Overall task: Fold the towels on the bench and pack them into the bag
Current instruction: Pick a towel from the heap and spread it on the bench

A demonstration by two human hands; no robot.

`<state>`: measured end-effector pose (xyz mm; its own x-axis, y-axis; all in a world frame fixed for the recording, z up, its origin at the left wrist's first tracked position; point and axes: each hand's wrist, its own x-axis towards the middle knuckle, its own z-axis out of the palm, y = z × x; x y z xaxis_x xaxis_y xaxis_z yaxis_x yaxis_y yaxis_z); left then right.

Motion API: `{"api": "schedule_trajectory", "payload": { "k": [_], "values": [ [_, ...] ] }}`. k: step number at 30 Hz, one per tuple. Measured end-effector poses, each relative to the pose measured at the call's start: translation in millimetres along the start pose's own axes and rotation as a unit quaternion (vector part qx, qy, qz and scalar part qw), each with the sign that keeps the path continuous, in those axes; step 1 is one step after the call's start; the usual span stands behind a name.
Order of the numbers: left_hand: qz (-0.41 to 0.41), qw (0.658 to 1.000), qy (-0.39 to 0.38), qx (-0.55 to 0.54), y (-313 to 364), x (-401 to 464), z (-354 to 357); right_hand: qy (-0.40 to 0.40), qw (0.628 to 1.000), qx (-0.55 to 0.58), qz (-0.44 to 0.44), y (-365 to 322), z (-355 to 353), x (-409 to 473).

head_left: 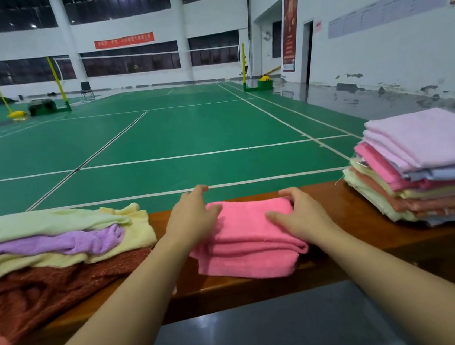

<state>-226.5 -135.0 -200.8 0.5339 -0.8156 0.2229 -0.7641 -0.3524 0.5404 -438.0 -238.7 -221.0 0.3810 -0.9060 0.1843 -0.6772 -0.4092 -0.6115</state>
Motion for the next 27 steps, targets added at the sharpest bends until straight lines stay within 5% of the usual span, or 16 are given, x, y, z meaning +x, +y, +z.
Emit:
{"api": "schedule_trajectory", "payload": {
  "k": [3, 5, 7, 9, 16, 21, 27],
  "values": [
    [0.036, 0.996, 0.028, 0.071, 19, -15, -16, 0.069, 0.992, -0.091, -0.061, -1, -6, 2],
    [0.035, 0.994, -0.106, -0.002, 40, -27, -24, 0.020, 0.989, -0.049, -0.135, -5, -7, 3],
    [-0.020, 0.956, -0.290, -0.048, 58, -41, -22, -0.090, 0.980, -0.039, -0.174, -6, -2, 1],
    [-0.042, 0.929, -0.368, -0.014, 59, -44, -14, -0.148, 0.968, -0.097, -0.180, -4, 4, 2],
    [0.018, 0.957, -0.222, 0.187, 38, -31, -15, -0.142, 0.932, -0.322, -0.089, -32, -15, -10],
    [-0.101, 0.973, -0.049, 0.201, -4, -8, -2, -0.109, 0.968, -0.226, 0.002, -27, -20, 4],
    [-0.072, 0.979, -0.070, 0.177, 23, -10, 16, -0.086, 0.988, -0.118, 0.052, -19, -4, 7]
  ]
}}
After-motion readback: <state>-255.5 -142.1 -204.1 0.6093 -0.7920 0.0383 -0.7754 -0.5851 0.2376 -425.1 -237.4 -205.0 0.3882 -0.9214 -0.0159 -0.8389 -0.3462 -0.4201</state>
